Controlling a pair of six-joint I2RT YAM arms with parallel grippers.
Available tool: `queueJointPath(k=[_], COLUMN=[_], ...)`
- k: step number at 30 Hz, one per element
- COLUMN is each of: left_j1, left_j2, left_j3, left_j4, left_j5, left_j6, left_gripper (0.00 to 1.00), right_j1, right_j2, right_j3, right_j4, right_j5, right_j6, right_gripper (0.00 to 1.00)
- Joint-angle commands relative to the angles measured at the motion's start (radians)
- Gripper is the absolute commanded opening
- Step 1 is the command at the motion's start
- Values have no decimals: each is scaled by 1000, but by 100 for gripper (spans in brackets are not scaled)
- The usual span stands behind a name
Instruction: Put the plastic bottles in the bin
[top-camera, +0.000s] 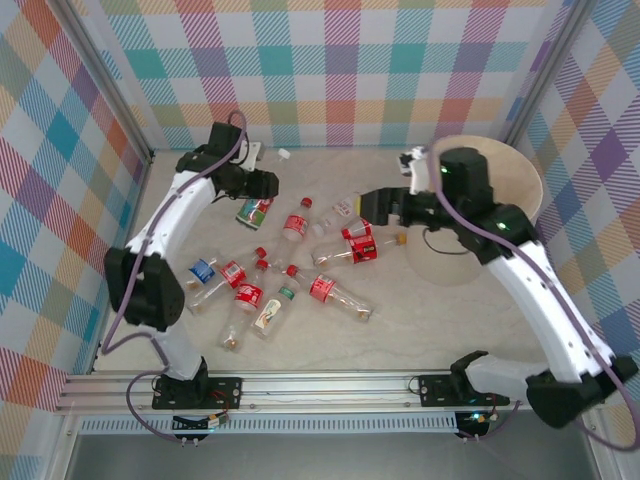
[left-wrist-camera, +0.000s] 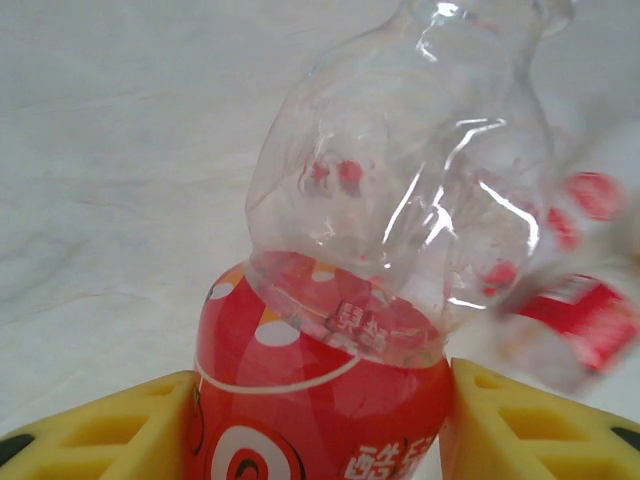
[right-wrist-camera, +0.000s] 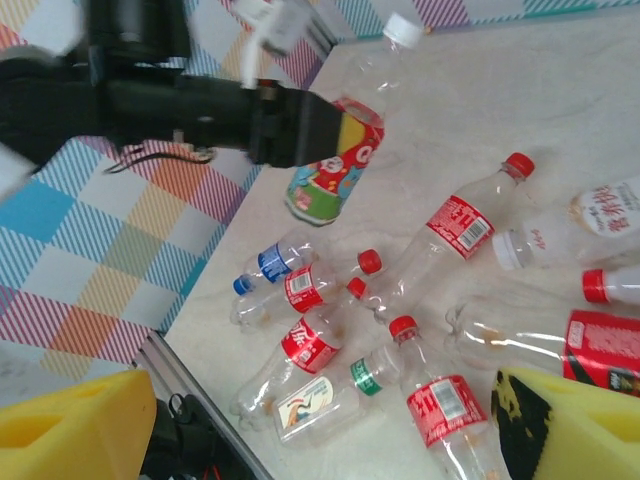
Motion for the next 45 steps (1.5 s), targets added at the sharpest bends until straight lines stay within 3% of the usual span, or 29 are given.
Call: queueJointPath(k=[1, 7, 15, 26, 33, 38, 45], left_j1=[-10, -53, -70, -81, -84, -84, -74], left_j2=[-98, -185, -190, -181, -173, -183, -192], left_j3=[-121, -270, -330, -331, -334, -337, -341], left_j4=[137, 284, 423, 388, 402, 397, 412], left_j5=[275, 453, 574, 593, 607, 598, 565], left_j6=[-77, -87, -176, -133, -141, -135, -161], left_gripper=[56, 56, 54, 53, 53, 53, 56], right_j1=[9, 20, 40, 41, 43, 43, 42], right_j2=[68, 251, 414, 519, 553, 565, 547], right_j3=[10, 69, 132, 158, 151, 142, 142], right_j4=[155, 275, 333, 412, 459, 482, 472], right_j5=[-6, -100, -119, -121, -161, -175, -161], right_j6=[7, 47, 70, 122, 160, 178, 178], right_gripper=[87, 86, 89, 87, 78, 61, 46])
